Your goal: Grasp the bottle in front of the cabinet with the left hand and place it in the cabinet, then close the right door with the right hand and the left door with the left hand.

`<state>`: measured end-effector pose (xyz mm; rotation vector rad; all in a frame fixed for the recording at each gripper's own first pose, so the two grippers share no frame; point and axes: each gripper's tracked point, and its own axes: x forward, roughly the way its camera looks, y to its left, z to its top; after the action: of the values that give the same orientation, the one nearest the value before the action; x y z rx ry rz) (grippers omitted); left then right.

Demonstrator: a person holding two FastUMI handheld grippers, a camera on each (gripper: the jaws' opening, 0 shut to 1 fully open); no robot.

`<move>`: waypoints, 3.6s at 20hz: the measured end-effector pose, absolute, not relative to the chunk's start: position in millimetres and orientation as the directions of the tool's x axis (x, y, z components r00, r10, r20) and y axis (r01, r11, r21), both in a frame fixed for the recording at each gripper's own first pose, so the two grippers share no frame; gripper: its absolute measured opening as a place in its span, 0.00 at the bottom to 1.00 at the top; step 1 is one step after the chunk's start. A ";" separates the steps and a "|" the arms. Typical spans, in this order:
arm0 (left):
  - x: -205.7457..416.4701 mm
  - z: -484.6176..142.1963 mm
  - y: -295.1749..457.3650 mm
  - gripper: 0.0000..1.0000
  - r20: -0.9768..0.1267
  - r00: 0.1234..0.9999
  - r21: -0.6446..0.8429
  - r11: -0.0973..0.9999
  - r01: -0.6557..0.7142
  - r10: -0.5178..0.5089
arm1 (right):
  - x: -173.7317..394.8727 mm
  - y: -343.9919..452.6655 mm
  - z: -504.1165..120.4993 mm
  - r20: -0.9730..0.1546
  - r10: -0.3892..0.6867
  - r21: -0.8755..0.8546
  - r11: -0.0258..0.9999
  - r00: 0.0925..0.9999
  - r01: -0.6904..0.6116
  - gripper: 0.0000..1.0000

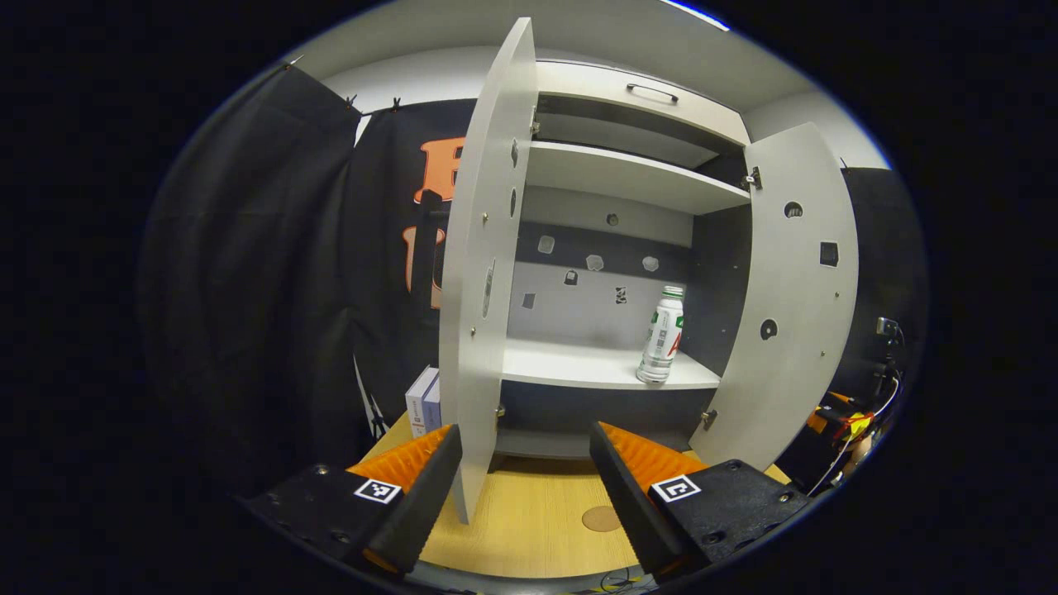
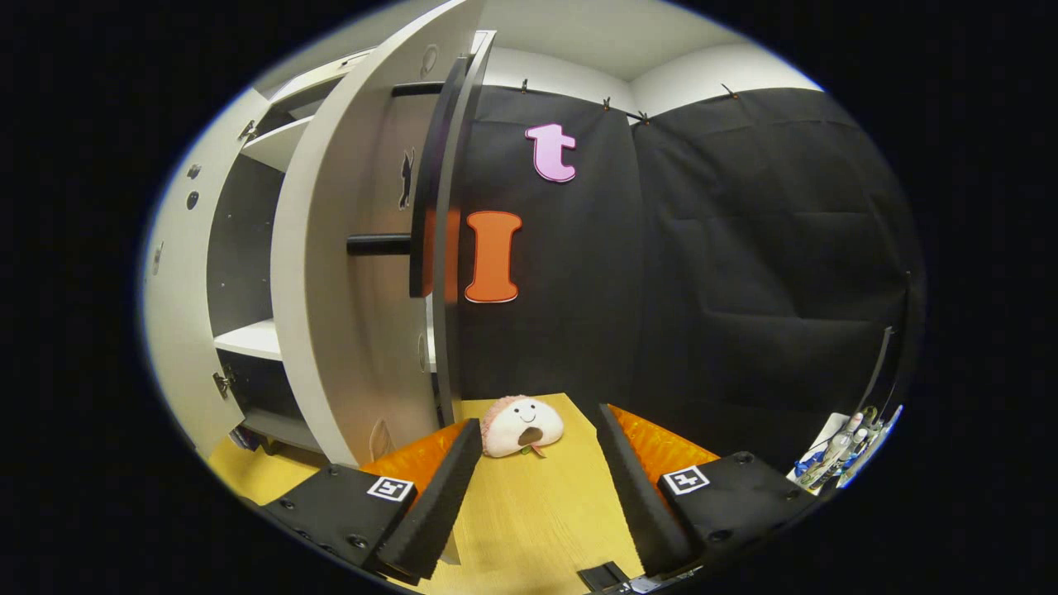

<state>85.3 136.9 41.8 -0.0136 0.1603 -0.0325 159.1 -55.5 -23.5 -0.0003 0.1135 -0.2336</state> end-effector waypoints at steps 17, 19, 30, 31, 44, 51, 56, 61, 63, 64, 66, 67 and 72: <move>72.2 44.6 180.6 0.95 -0.139 0.990 -0.003 1.000 -0.014 0.013 | 169.8 25.7 -26.2 -0.112 -0.174 0.032 0.983 0.978 0.178 0.94; 70.8 43.2 185.8 0.93 -0.136 0.990 -0.002 1.000 -0.024 0.024 | 173.7 36.3 -26.4 -0.109 -0.154 0.030 0.987 0.982 0.158 0.94; 58.8 25.1 233.7 0.95 -0.151 0.981 -0.011 0.992 -0.122 0.119 | 202.9 97.4 -21.0 -0.092 -0.067 -0.038 0.997 0.994 0.064 0.94; 59.3 23.0 239.5 0.95 -0.156 0.980 -0.012 0.992 -0.128 0.125 | 207.3 105.4 -22.3 -0.095 -0.046 -0.038 0.998 0.994 0.043 0.94; 127.0 10.7 265.3 0.95 -0.121 0.986 0.081 0.991 -0.105 0.115 | 182.5 115.0 2.6 -0.051 -0.066 -0.027 0.998 0.997 0.065 0.96; 157.0 2.5 274.8 0.95 -0.114 0.985 0.095 0.988 -0.118 0.129 | 168.2 94.9 1.4 -0.054 -0.106 -0.033 0.994 0.993 0.104 0.90; 165.4 2.7 275.1 0.94 -0.106 0.985 0.113 0.986 -0.125 0.137 | 161.4 77.4 1.8 -0.050 -0.130 -0.026 0.991 0.990 0.128 0.96; 164.8 -1.1 265.0 0.94 -0.117 0.985 0.090 0.989 -0.120 0.130 | 152.4 61.9 1.3 -0.052 -0.137 -0.012 0.991 0.989 0.137 0.96; 163.2 -2.7 260.8 0.94 -0.121 0.983 0.079 0.989 -0.126 0.135 | 147.9 54.5 5.0 -0.042 -0.139 -0.023 0.990 0.989 0.139 0.96; 162.2 -2.8 257.9 0.93 -0.122 0.984 0.066 0.990 -0.125 0.132 | 145.5 51.1 6.6 -0.037 -0.139 -0.028 0.990 0.990 0.138 0.96; 161.3 -1.6 250.2 0.93 -0.122 0.984 0.064 0.991 -0.119 0.127 | 142.1 43.1 8.2 -0.034 -0.139 -0.026 0.990 0.990 0.138 0.90; 159.4 -0.7 246.9 0.94 -0.119 0.985 0.066 0.991 -0.118 0.125 | 140.0 39.2 8.4 -0.033 -0.140 -0.023 0.990 0.990 0.139 0.90; 154.9 -1.6 220.9 0.94 -0.130 0.987 0.043 0.995 -0.094 0.099 | 133.0 20.1 8.6 -0.031 -0.138 -0.022 0.990 0.990 0.137 0.90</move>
<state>154.9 220.9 -1.6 0.0369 0.1321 0.0972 133.0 20.1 8.6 -0.0200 0.0324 -0.1382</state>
